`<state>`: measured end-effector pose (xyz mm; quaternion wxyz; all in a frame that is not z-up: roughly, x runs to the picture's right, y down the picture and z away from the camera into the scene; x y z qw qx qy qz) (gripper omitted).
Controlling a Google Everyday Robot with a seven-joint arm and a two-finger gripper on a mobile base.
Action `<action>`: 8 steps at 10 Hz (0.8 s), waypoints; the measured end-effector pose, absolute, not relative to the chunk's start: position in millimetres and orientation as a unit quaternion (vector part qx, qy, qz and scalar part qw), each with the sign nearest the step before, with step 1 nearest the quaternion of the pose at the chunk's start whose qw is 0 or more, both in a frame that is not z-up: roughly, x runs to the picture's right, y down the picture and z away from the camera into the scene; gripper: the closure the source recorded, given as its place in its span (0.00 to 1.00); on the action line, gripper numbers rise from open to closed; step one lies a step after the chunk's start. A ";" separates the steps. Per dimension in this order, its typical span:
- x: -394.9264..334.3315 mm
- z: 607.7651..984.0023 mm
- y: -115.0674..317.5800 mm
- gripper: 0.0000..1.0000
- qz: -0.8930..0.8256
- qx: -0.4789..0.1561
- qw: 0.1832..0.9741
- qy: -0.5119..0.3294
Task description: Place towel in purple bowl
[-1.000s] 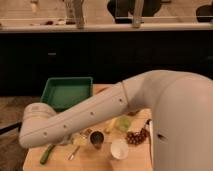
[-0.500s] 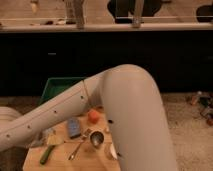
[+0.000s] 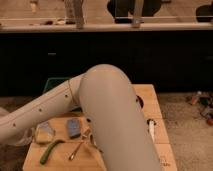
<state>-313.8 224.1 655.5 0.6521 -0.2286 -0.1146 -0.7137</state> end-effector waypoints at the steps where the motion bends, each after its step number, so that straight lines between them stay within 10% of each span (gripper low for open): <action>1: -324.1 659.8 223.1 0.20 -0.720 -0.228 0.645 -0.119; 8: -394.7 714.4 223.1 0.20 -0.752 -0.235 0.592 -0.167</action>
